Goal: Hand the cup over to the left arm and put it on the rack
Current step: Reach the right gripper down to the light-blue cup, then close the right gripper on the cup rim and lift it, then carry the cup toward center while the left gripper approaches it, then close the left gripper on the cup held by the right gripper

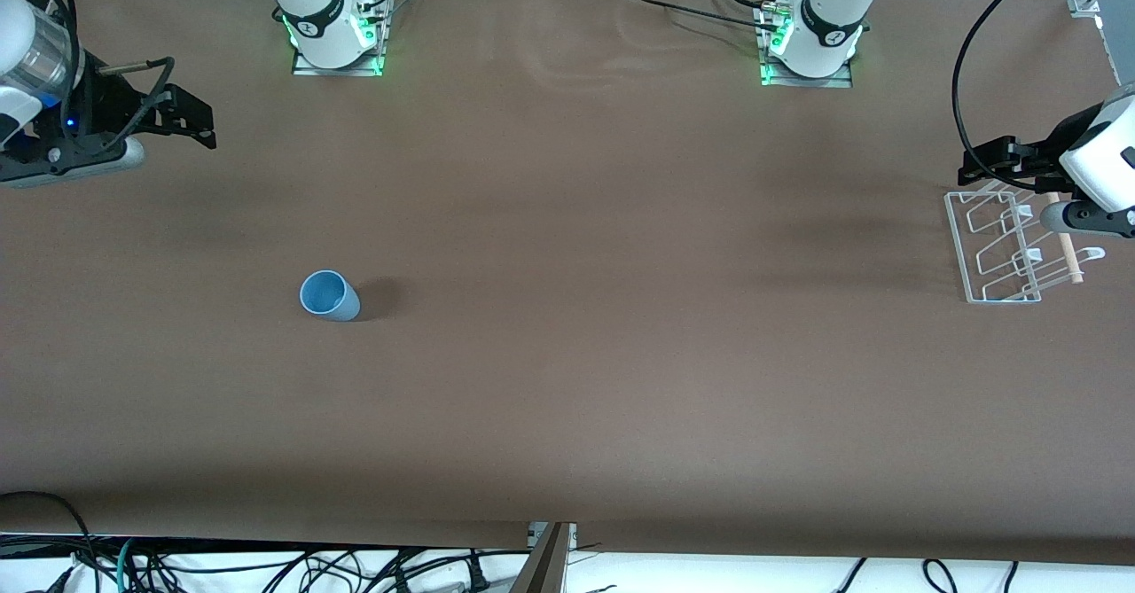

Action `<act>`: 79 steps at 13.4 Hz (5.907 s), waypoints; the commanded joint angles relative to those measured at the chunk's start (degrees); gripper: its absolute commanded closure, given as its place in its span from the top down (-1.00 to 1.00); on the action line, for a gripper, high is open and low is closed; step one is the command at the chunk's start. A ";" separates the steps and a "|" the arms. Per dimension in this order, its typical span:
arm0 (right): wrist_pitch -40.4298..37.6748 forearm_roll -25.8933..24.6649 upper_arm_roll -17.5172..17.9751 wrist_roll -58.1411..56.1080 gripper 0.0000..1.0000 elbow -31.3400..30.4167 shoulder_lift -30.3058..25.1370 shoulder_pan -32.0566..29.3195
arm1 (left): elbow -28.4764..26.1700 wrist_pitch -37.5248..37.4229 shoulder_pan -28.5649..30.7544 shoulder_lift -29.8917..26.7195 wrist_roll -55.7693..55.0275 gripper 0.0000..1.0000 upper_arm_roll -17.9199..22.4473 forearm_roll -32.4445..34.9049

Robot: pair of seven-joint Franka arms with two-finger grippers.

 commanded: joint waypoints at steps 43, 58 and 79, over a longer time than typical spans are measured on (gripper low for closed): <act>24.22 10.34 0.71 5.08 -1.00 -2.95 29.50 0.30 | 1.56 -0.10 0.31 3.62 7.33 1.00 -0.64 -5.07; 14.21 53.32 14.32 69.66 -1.00 16.06 30.12 7.59 | 0.94 8.86 -0.57 8.28 48.00 1.00 -8.01 -22.23; 32.44 58.44 14.68 83.14 -1.00 20.20 32.31 16.83 | -1.52 25.55 -1.45 8.90 56.29 1.00 -23.13 -29.79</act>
